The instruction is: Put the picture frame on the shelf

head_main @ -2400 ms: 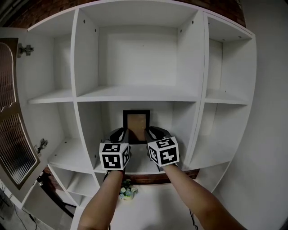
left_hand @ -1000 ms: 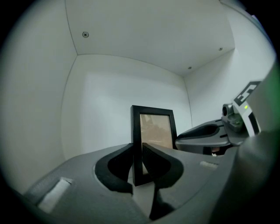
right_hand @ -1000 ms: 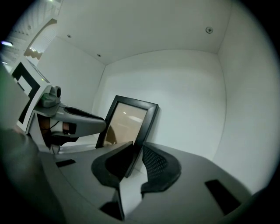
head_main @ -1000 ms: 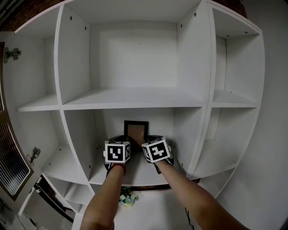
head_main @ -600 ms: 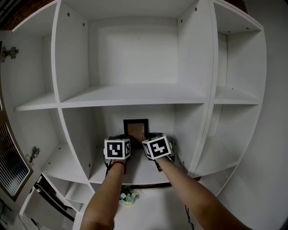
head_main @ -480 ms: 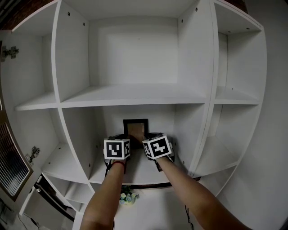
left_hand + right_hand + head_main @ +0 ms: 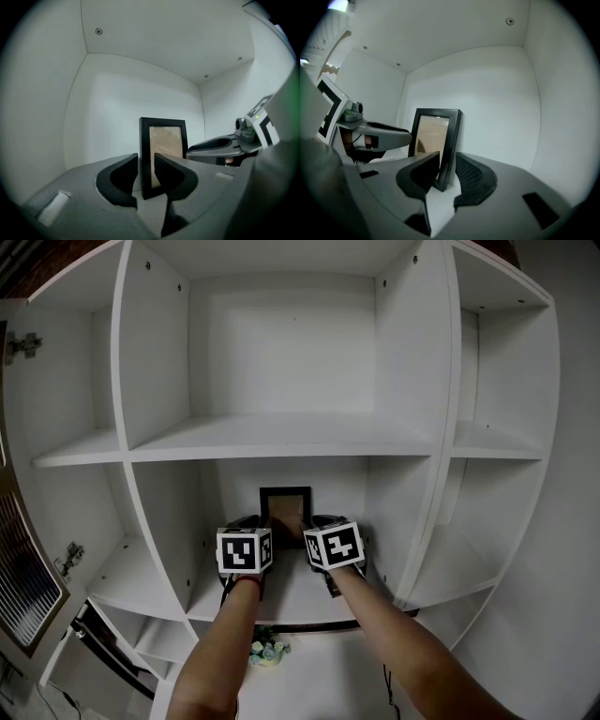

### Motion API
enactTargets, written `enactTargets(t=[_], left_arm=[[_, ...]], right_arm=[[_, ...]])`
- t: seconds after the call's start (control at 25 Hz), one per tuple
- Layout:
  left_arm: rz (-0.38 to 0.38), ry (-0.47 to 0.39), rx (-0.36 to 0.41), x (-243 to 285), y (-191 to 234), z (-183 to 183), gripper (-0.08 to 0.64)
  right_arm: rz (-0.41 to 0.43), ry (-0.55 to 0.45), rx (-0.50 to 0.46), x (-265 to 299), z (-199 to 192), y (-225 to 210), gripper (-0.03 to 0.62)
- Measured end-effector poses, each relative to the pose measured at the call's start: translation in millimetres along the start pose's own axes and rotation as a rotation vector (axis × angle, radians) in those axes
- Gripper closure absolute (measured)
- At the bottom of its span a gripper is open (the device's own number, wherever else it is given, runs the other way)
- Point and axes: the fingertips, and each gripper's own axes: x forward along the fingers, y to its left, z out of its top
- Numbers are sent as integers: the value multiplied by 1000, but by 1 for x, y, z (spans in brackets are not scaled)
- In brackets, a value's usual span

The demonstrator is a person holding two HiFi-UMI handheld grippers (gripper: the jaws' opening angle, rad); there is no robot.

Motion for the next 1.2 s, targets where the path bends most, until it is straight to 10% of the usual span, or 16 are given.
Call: enactTargets(t=[1.2], left_arm=[[-44,-114,99,-59,-38,26,465]], right_arm=[[87,-116,-12,-61,28,34,495]])
